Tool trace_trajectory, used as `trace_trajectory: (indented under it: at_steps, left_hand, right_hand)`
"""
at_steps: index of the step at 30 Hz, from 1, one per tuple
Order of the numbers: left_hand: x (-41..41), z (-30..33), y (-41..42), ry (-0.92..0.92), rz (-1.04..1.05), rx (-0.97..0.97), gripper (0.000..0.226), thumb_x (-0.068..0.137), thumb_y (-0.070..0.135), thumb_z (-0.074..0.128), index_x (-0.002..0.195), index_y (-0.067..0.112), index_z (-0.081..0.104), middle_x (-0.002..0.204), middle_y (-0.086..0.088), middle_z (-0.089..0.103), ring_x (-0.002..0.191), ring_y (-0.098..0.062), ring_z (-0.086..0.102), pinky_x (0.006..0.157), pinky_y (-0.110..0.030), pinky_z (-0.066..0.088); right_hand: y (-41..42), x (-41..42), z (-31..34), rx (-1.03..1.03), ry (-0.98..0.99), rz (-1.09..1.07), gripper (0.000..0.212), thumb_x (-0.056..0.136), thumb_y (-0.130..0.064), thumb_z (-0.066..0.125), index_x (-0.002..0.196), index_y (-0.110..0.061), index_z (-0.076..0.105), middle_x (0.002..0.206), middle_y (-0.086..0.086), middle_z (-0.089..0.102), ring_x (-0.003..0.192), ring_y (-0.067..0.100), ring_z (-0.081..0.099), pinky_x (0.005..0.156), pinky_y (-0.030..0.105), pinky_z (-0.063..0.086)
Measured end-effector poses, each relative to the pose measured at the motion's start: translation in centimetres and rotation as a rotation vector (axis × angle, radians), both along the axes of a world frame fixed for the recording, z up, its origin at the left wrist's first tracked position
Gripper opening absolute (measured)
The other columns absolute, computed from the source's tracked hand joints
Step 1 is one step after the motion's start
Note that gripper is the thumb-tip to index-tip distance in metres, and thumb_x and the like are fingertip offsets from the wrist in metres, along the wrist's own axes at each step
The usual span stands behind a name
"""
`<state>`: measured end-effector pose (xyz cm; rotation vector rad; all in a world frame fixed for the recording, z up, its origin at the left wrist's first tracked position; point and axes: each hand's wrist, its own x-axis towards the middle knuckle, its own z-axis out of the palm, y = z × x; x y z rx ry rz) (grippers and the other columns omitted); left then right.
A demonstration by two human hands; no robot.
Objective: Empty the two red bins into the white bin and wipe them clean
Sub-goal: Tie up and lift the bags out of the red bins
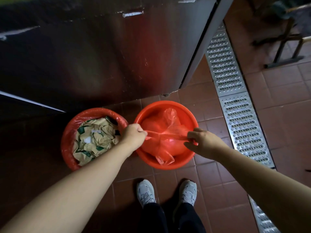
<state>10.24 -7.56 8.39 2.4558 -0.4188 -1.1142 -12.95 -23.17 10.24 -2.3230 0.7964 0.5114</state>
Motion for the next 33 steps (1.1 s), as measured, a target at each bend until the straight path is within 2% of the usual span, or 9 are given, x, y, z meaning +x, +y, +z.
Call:
trace_trajectory:
  at_steps: [3,6,12,16,19,23,25,29,33]
  left_hand:
    - [1.8,-0.8,0.6,-0.251,0.003,0.139,0.012,0.086,0.017,0.060,0.083,0.008,0.068,0.086,-0.012,0.068,0.085,-0.032,0.065,0.077,-0.035,0.054]
    - [2.2,-1.8,0.5,-0.277,0.140,0.178,0.023,0.084,0.016,0.053,0.095,0.003,0.069,0.097,-0.018,0.068,0.089,-0.037,0.065,0.083,-0.043,0.056]
    - [0.4,-1.6,-1.4,0.176,0.493,-0.169,0.013,0.096,0.013,0.053,0.084,0.017,0.054,0.088,-0.012,0.065,0.084,-0.027,0.068,0.081,-0.044,0.059]
    - [0.3,0.2,-3.2,0.523,0.764,-0.411,0.012,0.098,0.006,0.046,0.089,0.013,0.050,0.067,-0.005,0.059,0.066,-0.020,0.064,0.066,-0.032,0.053]
    - [1.5,0.9,-3.3,0.493,0.474,-0.311,0.017,0.090,0.001,0.048,0.081,0.012,0.057,0.057,-0.001,0.050,0.055,-0.018,0.048,0.058,-0.027,0.039]
    - [2.5,0.8,-2.4,0.006,-0.529,0.057,0.010,0.079,0.027,0.067,0.073,0.020,0.071,0.065,0.007,0.066,0.068,-0.013,0.062,0.066,-0.026,0.048]
    - [2.6,0.4,-2.3,-0.065,-0.639,0.087,0.020,0.082,0.040,0.069,0.069,0.025,0.071,0.069,0.007,0.067,0.074,-0.013,0.063,0.070,-0.027,0.049]
    - [2.9,-0.6,-1.7,0.043,-0.187,-0.004,0.022,0.087,0.031,0.067,0.068,0.021,0.072,0.076,0.004,0.070,0.074,-0.015,0.062,0.072,-0.028,0.047]
    - [3.1,-1.3,-0.2,0.316,0.416,0.037,0.024,0.097,0.028,0.057,0.085,0.010,0.068,0.050,0.001,0.053,0.046,-0.012,0.037,0.044,-0.020,0.025]
  right_hand:
    - [-0.3,-3.0,-0.1,-0.042,0.059,0.043,0.028,0.093,-0.058,0.054,0.112,-0.039,0.060,0.094,-0.016,0.045,0.083,0.014,0.059,0.066,0.036,0.055]
    - [0.3,-3.6,-0.8,-0.082,0.056,-0.008,0.029,0.093,-0.058,0.055,0.109,-0.036,0.064,0.093,-0.013,0.046,0.094,0.017,0.057,0.067,0.032,0.049]
    - [2.1,0.6,0.7,0.108,-0.430,-0.343,0.024,0.089,-0.016,0.075,0.068,-0.004,0.072,0.091,0.006,0.064,0.084,0.017,0.061,0.076,0.025,0.045]
    - [3.1,3.2,2.1,0.580,-0.364,-0.570,0.038,0.096,-0.030,0.065,0.061,-0.014,0.063,0.066,0.003,0.068,0.065,0.016,0.060,0.067,0.031,0.045]
    - [2.5,2.8,1.7,0.396,-0.167,-0.357,0.041,0.097,-0.045,0.060,0.068,-0.016,0.059,0.060,-0.003,0.057,0.061,0.016,0.052,0.061,0.030,0.040]
    - [2.2,1.2,0.3,0.014,0.039,0.030,0.033,0.101,-0.050,0.046,0.082,-0.025,0.056,0.069,-0.007,0.053,0.077,0.023,0.057,0.084,0.035,0.037]
    - [2.5,0.2,-0.6,-0.082,0.053,0.146,0.027,0.103,-0.046,0.041,0.084,-0.029,0.049,0.079,-0.010,0.053,0.090,0.020,0.060,0.088,0.039,0.031]
    - [1.9,-3.8,-2.2,-0.162,0.126,0.257,0.024,0.103,-0.036,0.034,0.106,-0.032,0.058,0.111,-0.014,0.059,0.113,0.011,0.052,0.087,0.040,0.031]
    - [1.2,-6.8,-2.8,-0.186,0.075,0.272,0.035,0.095,-0.034,0.030,0.106,-0.036,0.063,0.113,-0.018,0.063,0.110,0.010,0.056,0.083,0.041,0.033]
